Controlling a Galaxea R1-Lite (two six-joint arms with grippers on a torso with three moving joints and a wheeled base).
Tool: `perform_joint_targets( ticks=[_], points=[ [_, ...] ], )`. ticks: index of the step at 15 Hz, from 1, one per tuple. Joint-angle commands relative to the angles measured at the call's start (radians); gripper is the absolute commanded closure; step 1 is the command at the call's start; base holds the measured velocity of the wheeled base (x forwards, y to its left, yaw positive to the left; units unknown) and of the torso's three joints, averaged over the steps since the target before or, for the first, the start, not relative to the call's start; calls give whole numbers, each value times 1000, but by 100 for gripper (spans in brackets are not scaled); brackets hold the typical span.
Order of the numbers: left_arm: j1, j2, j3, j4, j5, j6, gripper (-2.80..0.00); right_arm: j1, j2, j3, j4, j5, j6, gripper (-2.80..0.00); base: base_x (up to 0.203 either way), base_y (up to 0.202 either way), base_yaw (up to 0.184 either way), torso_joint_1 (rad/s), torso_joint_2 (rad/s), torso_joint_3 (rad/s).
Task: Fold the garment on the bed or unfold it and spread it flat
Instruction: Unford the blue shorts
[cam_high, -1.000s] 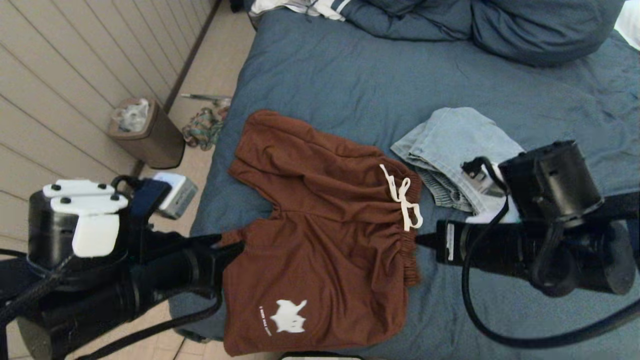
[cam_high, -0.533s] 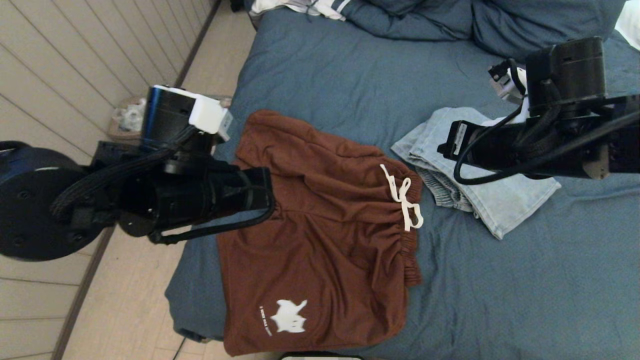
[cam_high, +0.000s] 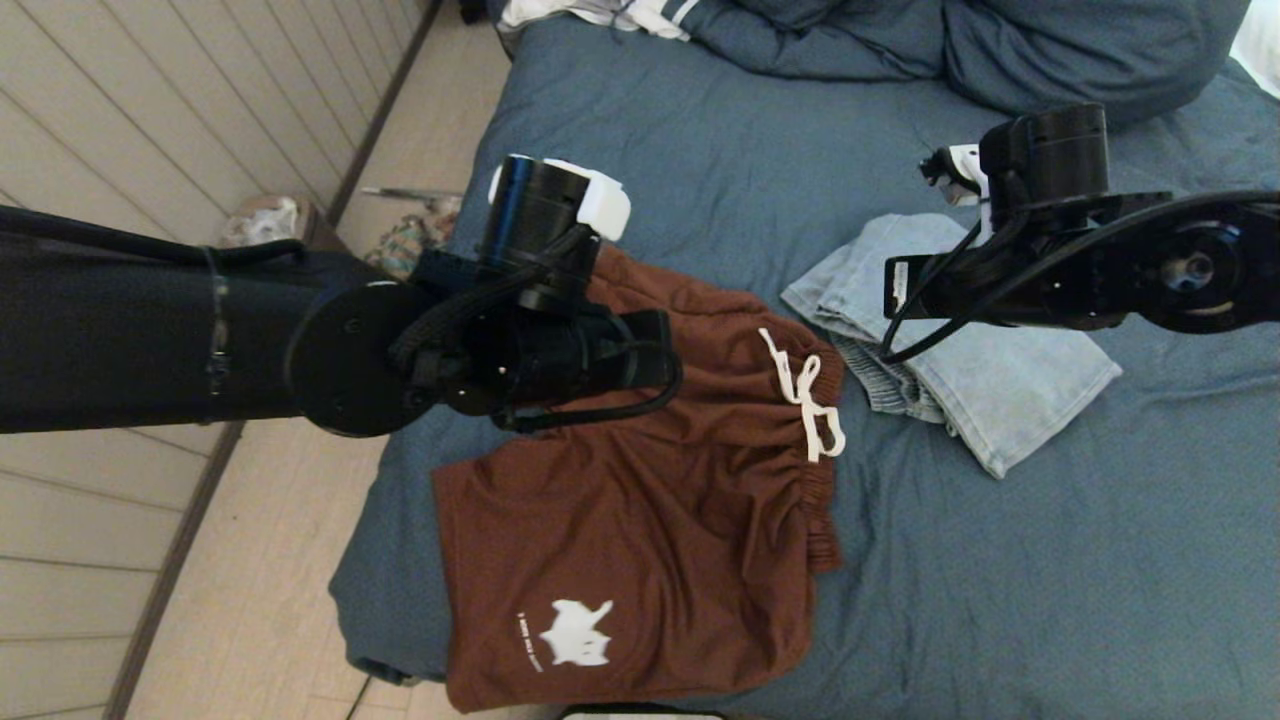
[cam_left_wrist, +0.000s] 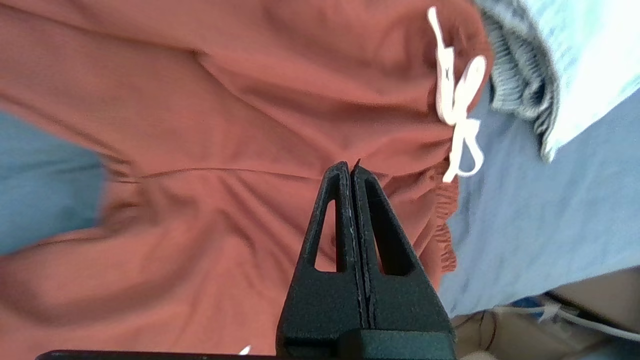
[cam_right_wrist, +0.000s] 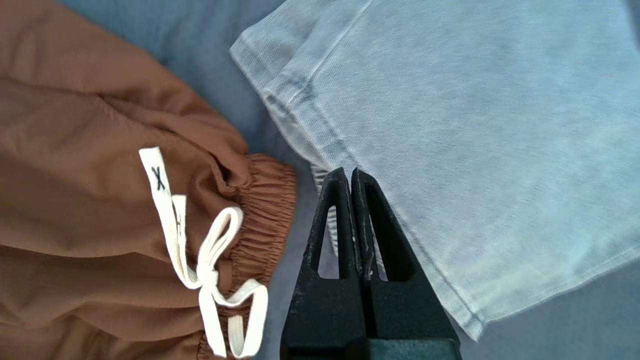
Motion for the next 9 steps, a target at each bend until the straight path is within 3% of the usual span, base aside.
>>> perform_joint_targets(
  ticks=[1, 4, 5, 9],
  points=[
    [-4, 78, -30, -1, 1, -3, 0, -36, 59, -14, 1, -3, -19, 0, 0, 0, 0, 0, 0, 0],
    [-3, 93, -43, 0, 1, -3, 0, -46, 116, -12, 0, -5, -66, 0, 0, 0, 0, 0, 0, 0],
    [-3, 93, -43, 0, 1, -3, 0, -46, 143, -13, -1, -15, -73, -280, 0, 0, 0, 0, 0, 0],
    [-4, 101, -41, -2, 1, -4, 0, -39, 191, 16, -55, -64, -125, -280, 0, 0, 0, 0, 0, 0]
  ],
)
